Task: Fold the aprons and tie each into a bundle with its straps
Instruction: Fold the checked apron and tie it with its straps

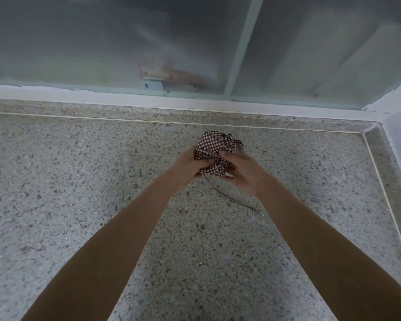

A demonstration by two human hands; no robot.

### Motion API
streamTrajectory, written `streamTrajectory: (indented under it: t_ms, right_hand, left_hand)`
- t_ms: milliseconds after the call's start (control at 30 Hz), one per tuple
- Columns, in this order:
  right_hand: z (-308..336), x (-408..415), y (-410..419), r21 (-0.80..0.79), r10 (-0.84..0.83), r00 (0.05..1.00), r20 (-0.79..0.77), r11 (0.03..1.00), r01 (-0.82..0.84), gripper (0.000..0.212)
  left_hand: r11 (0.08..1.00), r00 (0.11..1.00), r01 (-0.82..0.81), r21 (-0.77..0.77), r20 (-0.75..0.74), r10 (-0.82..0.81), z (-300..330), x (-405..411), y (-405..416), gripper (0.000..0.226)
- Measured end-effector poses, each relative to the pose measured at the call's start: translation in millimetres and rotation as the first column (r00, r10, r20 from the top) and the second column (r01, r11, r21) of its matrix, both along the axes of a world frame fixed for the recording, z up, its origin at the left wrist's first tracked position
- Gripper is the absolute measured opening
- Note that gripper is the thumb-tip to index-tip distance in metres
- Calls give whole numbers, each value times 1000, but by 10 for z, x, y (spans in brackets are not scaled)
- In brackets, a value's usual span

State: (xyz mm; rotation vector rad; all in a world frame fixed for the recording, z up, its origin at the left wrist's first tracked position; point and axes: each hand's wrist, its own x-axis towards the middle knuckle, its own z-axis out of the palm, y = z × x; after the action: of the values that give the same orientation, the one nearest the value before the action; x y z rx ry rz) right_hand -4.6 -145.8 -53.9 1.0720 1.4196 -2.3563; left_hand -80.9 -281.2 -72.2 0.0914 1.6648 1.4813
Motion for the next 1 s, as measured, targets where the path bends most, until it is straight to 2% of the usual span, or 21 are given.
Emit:
streamTrajectory:
  t_ms: [200,333,400,467,533,600,667,733,867,1000]
  right_hand:
    - [-36,-23,5,120,-6,999,51,993,0,5]
    - [-74,-18,37,143,-11,996,84,990,-1,12]
    - [-92,-11,63,158,-37,993,110,987,19,10]
    - [-116,-3,95,180,-66,988,142,983,40,7]
    - [-131,3,118,196,-83,983,161,979,50,3]
    - [-145,4,130,215,-93,981,171,975,55,5]
    - [-155,7,120,232,-111,979,174,970,68,5]
    - [-169,1,92,236,-130,977,170,968,87,3]
    - [-183,-30,-39,178,-138,980,142,978,112,4]
    - [-190,-48,-129,108,-149,983,111,985,137,9]
  left_hand:
    - [973,951,92,-212,-272,-149,9,-33,30,51]
    - [950,950,132,-283,-236,-202,32,-94,-36,48]
    - [934,934,144,-327,-268,-238,23,-155,-115,45]
    - [927,912,108,-359,-336,-236,28,-205,-195,29]
    - [946,894,28,-324,-415,-169,57,-238,-245,12]
    - [966,868,-46,-254,-489,-87,112,-232,-261,8]
    - [985,854,-69,-159,-520,-24,164,-195,-244,10]
    - [996,849,-20,-82,-527,-26,214,-107,-189,17]
    - [983,818,115,-142,-548,-175,228,118,0,16]
    - [972,890,68,-224,-426,-160,169,220,138,9]
